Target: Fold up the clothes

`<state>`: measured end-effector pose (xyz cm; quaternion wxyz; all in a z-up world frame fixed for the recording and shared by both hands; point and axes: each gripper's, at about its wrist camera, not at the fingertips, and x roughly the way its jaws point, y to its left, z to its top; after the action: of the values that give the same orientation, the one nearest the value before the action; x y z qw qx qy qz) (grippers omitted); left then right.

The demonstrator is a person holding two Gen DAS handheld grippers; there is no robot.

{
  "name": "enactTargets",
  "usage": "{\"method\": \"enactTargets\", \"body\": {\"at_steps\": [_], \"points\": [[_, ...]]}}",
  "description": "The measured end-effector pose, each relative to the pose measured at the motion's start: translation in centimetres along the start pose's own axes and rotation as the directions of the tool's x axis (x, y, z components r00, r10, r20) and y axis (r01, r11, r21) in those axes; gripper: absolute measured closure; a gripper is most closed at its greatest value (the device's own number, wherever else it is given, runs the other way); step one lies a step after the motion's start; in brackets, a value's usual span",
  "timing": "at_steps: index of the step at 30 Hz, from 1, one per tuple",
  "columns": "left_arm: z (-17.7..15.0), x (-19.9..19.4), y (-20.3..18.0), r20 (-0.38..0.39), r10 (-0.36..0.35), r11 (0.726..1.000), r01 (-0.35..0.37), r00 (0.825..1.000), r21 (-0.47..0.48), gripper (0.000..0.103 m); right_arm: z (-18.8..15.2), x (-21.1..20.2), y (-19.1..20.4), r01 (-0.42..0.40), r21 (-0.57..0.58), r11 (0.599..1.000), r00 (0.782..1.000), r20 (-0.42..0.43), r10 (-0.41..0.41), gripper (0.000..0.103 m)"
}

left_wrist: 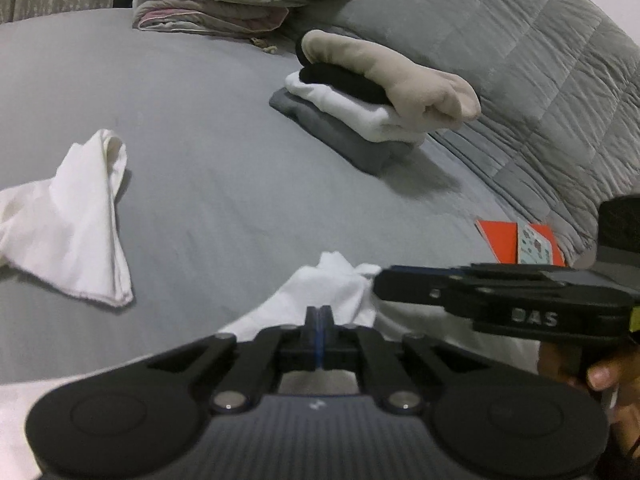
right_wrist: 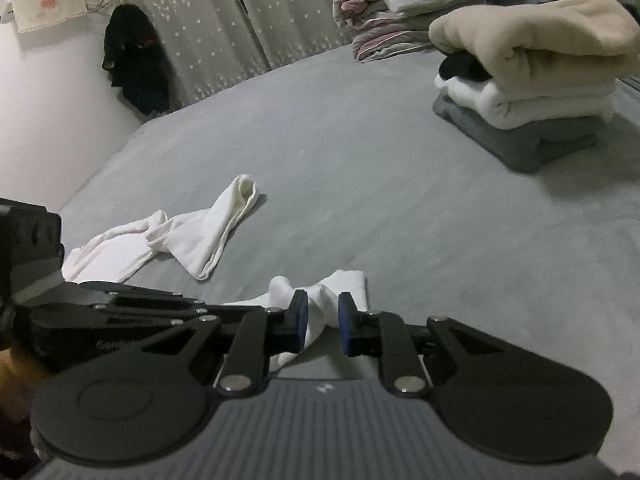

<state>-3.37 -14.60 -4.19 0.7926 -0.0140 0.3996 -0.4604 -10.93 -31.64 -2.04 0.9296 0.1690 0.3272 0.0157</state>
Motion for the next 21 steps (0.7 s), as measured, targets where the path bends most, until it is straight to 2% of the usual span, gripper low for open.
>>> {"method": "enactTargets", "body": {"at_steps": [1, 2, 3, 9, 13, 16, 18, 19, 20, 21], "points": [[-0.1, -0.1, -0.2, 0.003, 0.003, 1.0, -0.003, 1.0, 0.004, 0.103, 0.0, 0.4, 0.1, 0.006, -0.004, 1.0, 1.0, -0.008, -0.006, 0.085], [-0.2, -0.1, -0.3, 0.007, 0.007, 1.0, -0.007, 1.0, 0.008, 0.103, 0.0, 0.7, 0.1, 0.019, -0.007, 1.0, 1.0, -0.011, -0.019, 0.09], [-0.3, -0.3, -0.4, 0.012, 0.016, 1.0, -0.016, 1.0, 0.009, 0.103, -0.1, 0.9, 0.2, 0.038, -0.009, 0.999, 0.999, -0.009, -0.038, 0.101], [-0.6, -1.0, 0.0, -0.002, 0.082, 0.997, -0.082, 0.997, 0.009, 0.103, -0.6, -1.4, -0.7, 0.115, 0.047, 0.992, 0.993, 0.03, -0.117, 0.101], [-0.9, -1.0, 0.4, -0.029, 0.124, 0.992, -0.123, 0.992, 0.02, 0.103, -2.0, -2.6, -2.7, 0.152, 0.143, 0.978, 0.988, -0.029, -0.15, 0.102], [-0.7, -1.2, 0.3, -0.032, 0.128, 0.992, -0.128, 0.991, 0.018, 0.103, -2.9, -3.1, -3.7, 0.144, 0.188, 0.971, 0.989, -0.066, -0.134, 0.102], [-0.3, -1.1, 0.1, -0.031, 0.124, 0.992, -0.123, 0.992, 0.015, 0.102, -2.9, -3.5, -3.9, 0.136, 0.187, 0.973, 0.99, -0.061, -0.127, 0.1], [0.0, -1.2, 0.1, -0.026, 0.119, 0.993, -0.119, 0.993, 0.013, 0.102, -2.9, -3.7, -3.9, 0.133, 0.184, 0.974, 0.991, -0.057, -0.125, 0.097], [0.3, -1.1, 0.1, -0.023, 0.111, 0.994, -0.111, 0.994, 0.008, 0.099, -2.8, -3.9, -3.9, 0.13, 0.186, 0.974, 0.991, -0.049, -0.123, 0.088], [0.7, -1.0, 0.1, -0.021, 0.102, 0.995, -0.102, 0.995, 0.002, 0.098, -2.7, -4.0, -4.0, 0.127, 0.192, 0.973, 0.992, -0.04, -0.121, 0.088]]}}
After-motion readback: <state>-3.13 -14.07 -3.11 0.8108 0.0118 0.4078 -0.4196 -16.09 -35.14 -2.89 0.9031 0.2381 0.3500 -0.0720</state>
